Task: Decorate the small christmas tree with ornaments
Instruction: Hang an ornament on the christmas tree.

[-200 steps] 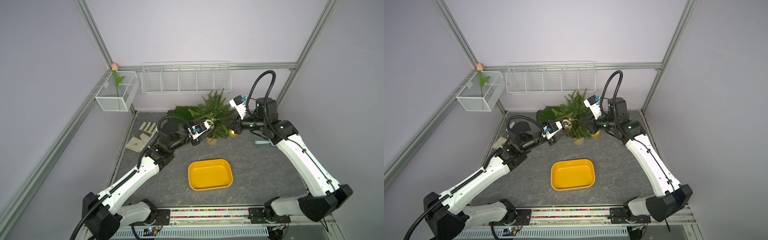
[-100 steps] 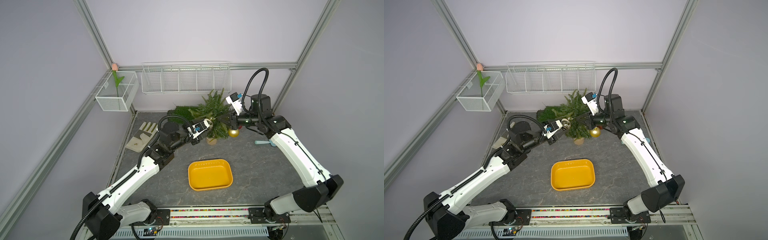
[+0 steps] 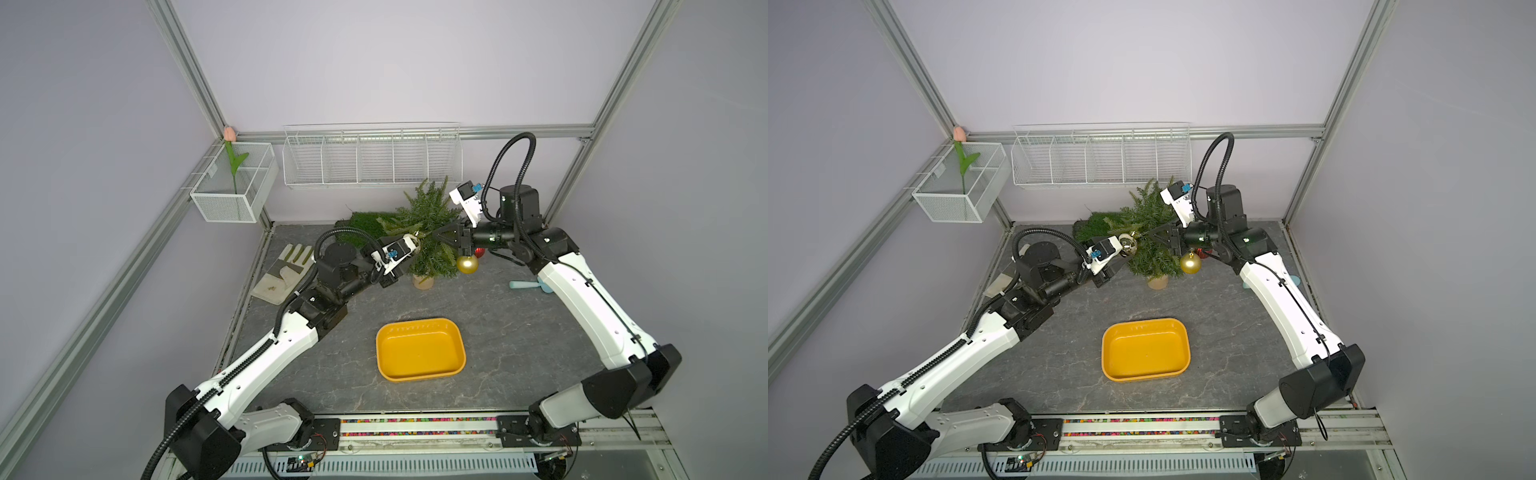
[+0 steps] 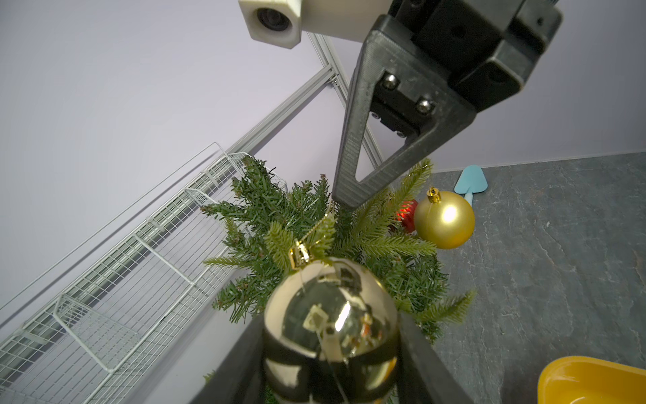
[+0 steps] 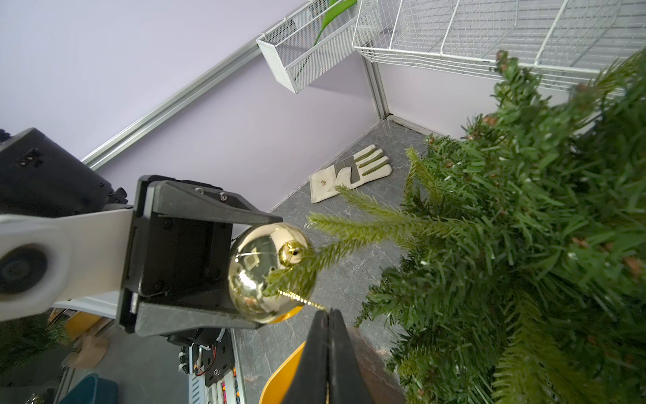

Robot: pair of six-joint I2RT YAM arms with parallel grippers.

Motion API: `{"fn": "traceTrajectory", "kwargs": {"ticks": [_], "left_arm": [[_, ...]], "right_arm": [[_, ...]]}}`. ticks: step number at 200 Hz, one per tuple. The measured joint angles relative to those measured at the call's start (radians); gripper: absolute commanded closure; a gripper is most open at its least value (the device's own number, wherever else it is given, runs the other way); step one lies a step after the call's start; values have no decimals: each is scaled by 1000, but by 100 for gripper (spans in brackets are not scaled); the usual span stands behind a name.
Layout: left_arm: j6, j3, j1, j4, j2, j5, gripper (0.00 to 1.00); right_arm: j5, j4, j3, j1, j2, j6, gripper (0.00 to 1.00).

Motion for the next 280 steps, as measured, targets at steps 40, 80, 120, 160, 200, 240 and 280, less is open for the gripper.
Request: {"fn": "traceTrajectory", "kwargs": {"ticks": [40, 80, 120, 160, 200, 240, 280], "left_arm": [[0, 3, 3, -19, 0, 45, 72], [0, 5, 4, -33, 0, 76, 72], [0, 6, 4, -48, -2, 94, 72], [1, 3, 4, -43, -27, 111, 75], [-4, -30, 4, 13, -84, 107, 76], [-5, -30, 4, 13, -77, 83, 77], [-5, -29, 4, -7, -42, 72, 77]], "right_arm": [[-30, -4, 23, 13, 18, -5, 93], [-48, -19, 23, 20, 17, -20, 94], [-46, -43, 22, 20, 16, -42, 94], [-10, -71, 18, 20, 4, -56, 94], [35, -80, 7, 19, -24, -58, 93], [50, -80, 6, 19, -33, -57, 93], [50, -80, 6, 18, -33, -57, 94]]}}
